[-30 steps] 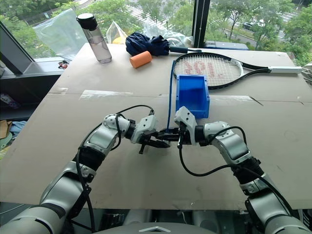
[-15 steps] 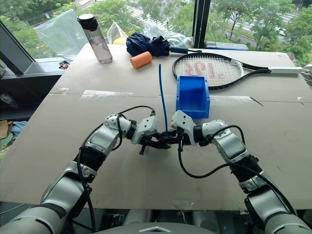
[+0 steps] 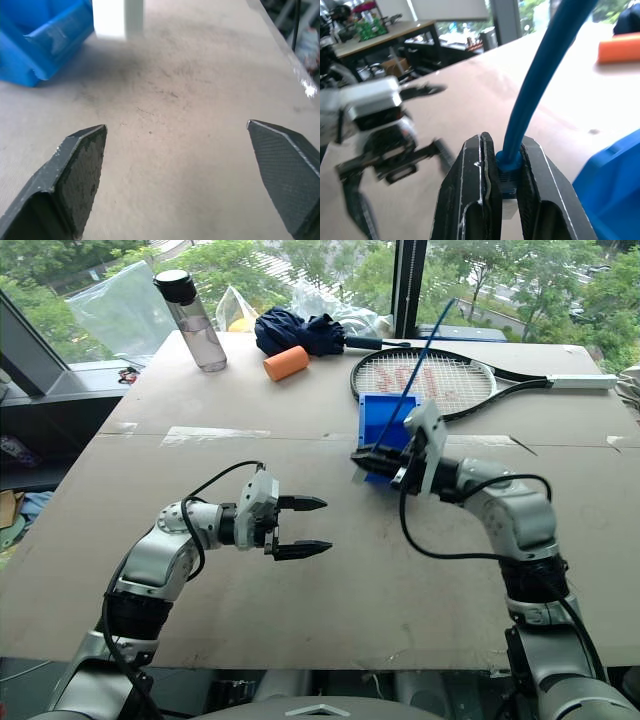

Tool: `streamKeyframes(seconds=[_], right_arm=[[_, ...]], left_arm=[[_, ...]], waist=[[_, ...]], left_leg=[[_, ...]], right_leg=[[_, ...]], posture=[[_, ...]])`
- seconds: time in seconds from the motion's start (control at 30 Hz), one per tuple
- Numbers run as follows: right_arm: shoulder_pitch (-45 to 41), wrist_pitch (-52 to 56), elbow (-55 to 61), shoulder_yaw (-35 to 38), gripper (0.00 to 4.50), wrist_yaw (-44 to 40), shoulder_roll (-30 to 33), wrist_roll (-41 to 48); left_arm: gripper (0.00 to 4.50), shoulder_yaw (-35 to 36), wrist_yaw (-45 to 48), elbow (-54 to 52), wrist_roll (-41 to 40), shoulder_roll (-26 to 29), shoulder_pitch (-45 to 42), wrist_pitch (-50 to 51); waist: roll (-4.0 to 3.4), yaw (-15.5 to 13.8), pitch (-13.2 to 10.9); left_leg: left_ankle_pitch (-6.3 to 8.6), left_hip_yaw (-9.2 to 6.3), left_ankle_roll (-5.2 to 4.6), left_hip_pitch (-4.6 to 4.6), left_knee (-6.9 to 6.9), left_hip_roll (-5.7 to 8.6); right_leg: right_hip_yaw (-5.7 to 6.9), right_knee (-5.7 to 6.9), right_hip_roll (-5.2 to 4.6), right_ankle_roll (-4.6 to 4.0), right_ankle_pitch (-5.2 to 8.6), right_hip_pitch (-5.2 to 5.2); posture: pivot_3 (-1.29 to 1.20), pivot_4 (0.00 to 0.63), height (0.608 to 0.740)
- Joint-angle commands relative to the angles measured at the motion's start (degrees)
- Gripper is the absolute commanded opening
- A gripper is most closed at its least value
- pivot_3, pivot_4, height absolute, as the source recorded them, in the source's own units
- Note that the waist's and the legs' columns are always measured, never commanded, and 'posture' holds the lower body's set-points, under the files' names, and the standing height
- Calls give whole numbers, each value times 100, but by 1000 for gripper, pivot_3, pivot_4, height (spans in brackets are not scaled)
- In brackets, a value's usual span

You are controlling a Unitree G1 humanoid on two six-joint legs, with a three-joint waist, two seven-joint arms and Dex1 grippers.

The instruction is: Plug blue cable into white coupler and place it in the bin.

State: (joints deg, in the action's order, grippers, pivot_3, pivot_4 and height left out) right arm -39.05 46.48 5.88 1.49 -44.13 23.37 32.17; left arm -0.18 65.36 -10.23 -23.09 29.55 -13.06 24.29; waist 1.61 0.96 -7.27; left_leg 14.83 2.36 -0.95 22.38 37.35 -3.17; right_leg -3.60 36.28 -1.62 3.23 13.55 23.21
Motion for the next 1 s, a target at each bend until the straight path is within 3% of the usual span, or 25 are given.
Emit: streamKeyframes(seconds=[0.03, 0.17, 0.2, 0.33, 0.37, 0.43, 0.5, 0.67, 0.73, 0.8, 1.0], right_arm=[[-1024, 405, -1288, 244, 0, 667, 64, -278], [-1968, -147, -3392, -54, 0, 656, 50, -950], [-2179, -364, -3937, -93, 972, 631, 20, -1094], [-2638, -969, -5037, -159, 2683, 320, 27, -1435], [-2661, -993, -5016, -76, 3226, 268, 84, -1407], [-2418, -1099, -4514, -9, 3864, -44, 320, -1349], [-1927, -1077, -3652, 122, 3864, -358, 586, -1151], [419, -893, -456, 975, 3864, -1098, 1542, -278], [1534, -893, 616, 1589, 3864, -1157, 1879, -80], [3181, -1490, 1571, 2814, 3864, -1354, 2047, -327], [5775, -2562, 2162, 4416, 3864, -2287, 2091, -387]], left_arm=[[4370, 544, -1095, -1241, -502, -288, 291, 414], [4370, 545, -1626, -1618, -555, -361, 315, 585], [4465, 538, -1724, -1642, -555, -362, 296, 598], [4465, 480, -2025, -1701, -538, -356, 238, 614], [4465, 464, -2083, -1706, -538, -369, 227, 608], [4465, 398, -2171, -1735, -532, -369, 255, 612], [4465, 299, -2160, -1809, -541, -283, 350, 661], [4465, 378, -1908, -2062, -817, 181, 790, 897], [4465, 572, -1721, -2154, -1030, 440, 1023, 995], [4465, 923, -1481, -2284, -1288, 808, 1453, 1118], [4465, 1503, -1231, -2403, -1534, 1327, 2193, 1111]], waist=[[1, -20, 0], [8, -22, 5], [7, -10, 4], [2, 2, 2], [1, 4, 1], [-2, -1, -1], [-2, -35, -1], [3, -85, 5], [2, -96, 4], [0, -121, 5], [-7, -9, -4]], left_leg=[[0, 1, 0, -3, 1, 0], [0, 13, 0, -19, -8, 10], [0, 19, 0, -20, -9, 12], [0, 27, 0, -10, -21, 13], [0, 27, 1, -4, -22, 12], [-1, 25, 1, 8, -22, 12], [0, 16, 1, 17, -22, 12], [2, -4, -2, 24, -21, 20], [2, -13, -2, 27, -19, 19], [2, -27, -2, 28, -23, 19], [2, -7, -1, -27, -20, 9]], right_leg=[[0, 0, 0, -1, 0, -1], [-6, -7, -4, -19, 10, -13], [-11, -10, -4, -18, 9, -13], [-16, -33, -4, -1, -2, -10], [-16, -35, -4, 0, -2, -6], [-15, -37, -4, 0, -2, 2], [-6, -41, -7, 0, -3, 2], [20, -47, -23, 1, -2, -5], [28, -45, -24, 1, -1, -6], [43, -45, -24, 3, 3, -6], [28, -43, -17, 8, 34, -36]], posture=[[0, 150, 740], [0, 150, 740], [0, 150, 740], [0, 150, 740], [0, 150, 740], [0, 150, 740], [0, 150, 740], [0, 150, 740], [0, 150, 740], [0, 150, 740], [0, 150, 740]])
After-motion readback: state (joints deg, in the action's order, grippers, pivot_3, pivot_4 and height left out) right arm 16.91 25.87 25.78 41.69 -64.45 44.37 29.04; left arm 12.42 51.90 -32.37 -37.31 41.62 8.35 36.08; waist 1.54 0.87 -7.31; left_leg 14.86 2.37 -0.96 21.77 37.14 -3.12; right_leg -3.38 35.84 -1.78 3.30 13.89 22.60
